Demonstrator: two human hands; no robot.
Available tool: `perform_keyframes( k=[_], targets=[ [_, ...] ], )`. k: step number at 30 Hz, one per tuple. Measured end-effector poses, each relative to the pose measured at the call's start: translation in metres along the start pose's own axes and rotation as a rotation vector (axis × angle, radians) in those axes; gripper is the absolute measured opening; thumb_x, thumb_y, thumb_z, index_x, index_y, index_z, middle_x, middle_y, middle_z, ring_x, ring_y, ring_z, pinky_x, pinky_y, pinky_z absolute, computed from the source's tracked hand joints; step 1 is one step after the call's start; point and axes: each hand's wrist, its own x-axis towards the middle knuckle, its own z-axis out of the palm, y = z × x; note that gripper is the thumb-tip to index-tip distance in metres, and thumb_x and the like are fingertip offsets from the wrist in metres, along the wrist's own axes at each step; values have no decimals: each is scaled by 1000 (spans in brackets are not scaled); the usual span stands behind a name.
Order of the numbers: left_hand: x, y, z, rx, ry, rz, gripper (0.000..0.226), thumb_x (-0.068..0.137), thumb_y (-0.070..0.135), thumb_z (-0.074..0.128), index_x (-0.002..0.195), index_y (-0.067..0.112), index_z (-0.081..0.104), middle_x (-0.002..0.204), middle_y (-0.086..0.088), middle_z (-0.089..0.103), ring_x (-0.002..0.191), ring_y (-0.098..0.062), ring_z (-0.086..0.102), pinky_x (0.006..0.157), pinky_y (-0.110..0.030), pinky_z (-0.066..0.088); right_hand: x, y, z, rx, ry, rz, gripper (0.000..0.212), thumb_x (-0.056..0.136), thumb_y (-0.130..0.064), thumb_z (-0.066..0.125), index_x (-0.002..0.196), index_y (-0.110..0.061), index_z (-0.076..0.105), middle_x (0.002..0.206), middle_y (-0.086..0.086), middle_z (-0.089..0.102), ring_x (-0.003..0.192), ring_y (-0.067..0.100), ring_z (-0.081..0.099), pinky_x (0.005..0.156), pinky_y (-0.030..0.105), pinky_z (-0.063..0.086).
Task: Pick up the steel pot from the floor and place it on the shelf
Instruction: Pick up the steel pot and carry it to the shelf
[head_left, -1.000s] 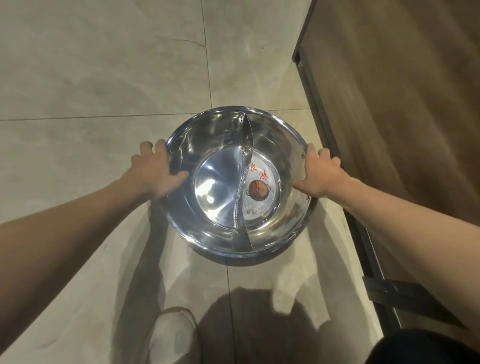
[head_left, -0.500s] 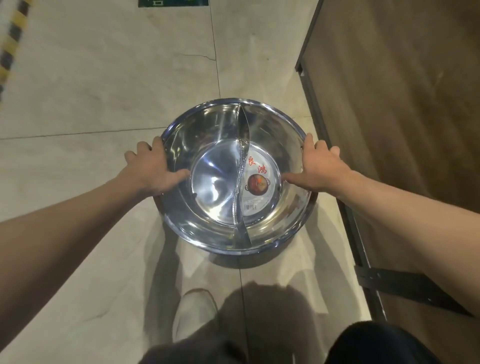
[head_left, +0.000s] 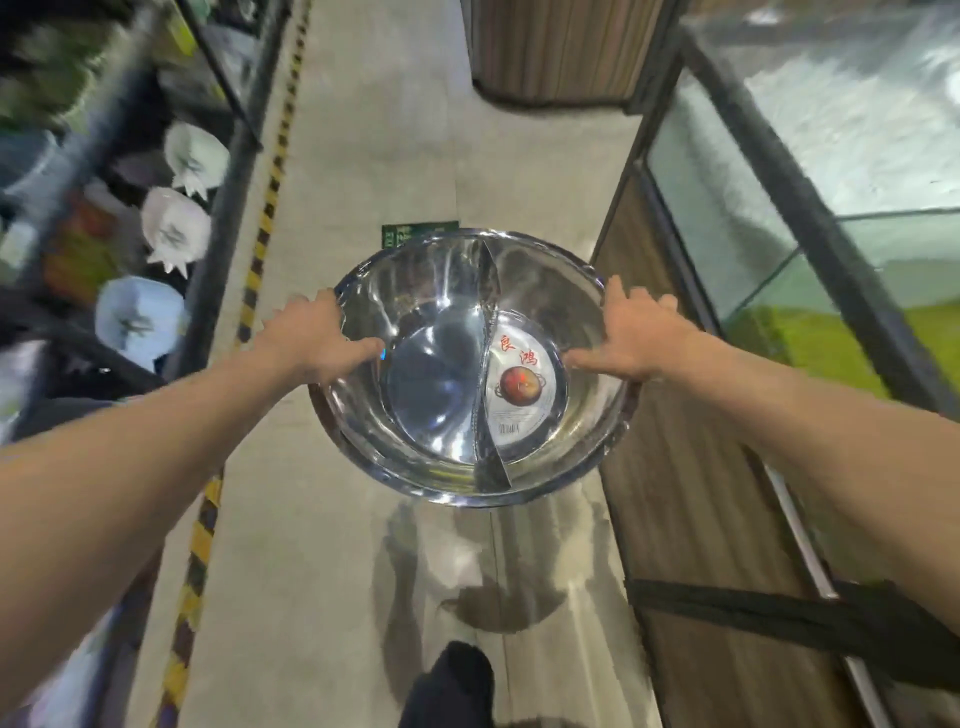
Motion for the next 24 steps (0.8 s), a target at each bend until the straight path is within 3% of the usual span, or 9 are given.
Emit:
perform_keyframes(
  k=[3, 6, 10, 12, 16, 21, 24],
  targets=[
    [-20, 23, -127, 36, 49, 42, 81, 77, 66, 63, 131, 7, 50, 119, -21, 60, 113, -40, 54, 96, -47, 45, -18, -14, -124, -15, 82, -30, 108, 74, -77, 63, 138, 4, 32, 129, 27, 55, 117, 43, 53, 102, 53, 39],
    [-35, 43, -236, 45, 85, 66, 68, 77, 64, 64, 113, 7, 57, 97, -14, 63, 97, -36, 60, 89, -45, 49, -31, -27, -233, -49, 143, -57, 98, 76, -75, 64, 133, 2, 40, 126, 23, 58, 115, 41, 56, 97, 51, 42],
    [-39, 67, -352, 66, 120, 93, 72, 78, 63, 65, 118, 4, 62, 115, -21, 65, 101, -36, 61, 88, -41, 50, -43, -35, -348, -77, 234, -77, 100, 73, -80, 62, 132, -1, 46, 126, 20, 58, 115, 39, 55, 95, 47, 44],
    [-41, 76, -398, 77, 149, 120, 70, 76, 65, 64, 110, 4, 63, 107, -19, 65, 91, -34, 60, 79, -40, 50, -47, -36, -390, -105, 282, -67, 96, 73, -82, 60, 126, -2, 50, 121, 17, 59, 109, 37, 55, 91, 47, 41],
    [-50, 91, -461, 72, 228, 158, 64, 71, 73, 61, 79, 9, 59, 80, -10, 63, 68, -22, 58, 59, -33, 40, -59, -36, -446, -136, 343, -61, 78, 74, -81, 58, 105, -9, 51, 99, 9, 59, 86, 30, 51, 76, 42, 39],
    [-67, 113, -493, 95, 301, 157, 70, 68, 79, 58, 75, 10, 59, 71, -5, 60, 64, -18, 58, 49, -29, 36, -73, -22, -486, -91, 401, -82, 75, 76, -78, 61, 100, -9, 45, 95, 6, 57, 83, 27, 52, 73, 41, 38],
    [-75, 125, -500, 110, 319, 136, 81, 67, 82, 55, 88, 4, 59, 84, -7, 64, 72, -21, 60, 55, -31, 42, -75, -10, -500, -96, 396, -99, 76, 75, -80, 58, 91, -6, 49, 87, 4, 58, 76, 24, 55, 64, 39, 39]
  ],
)
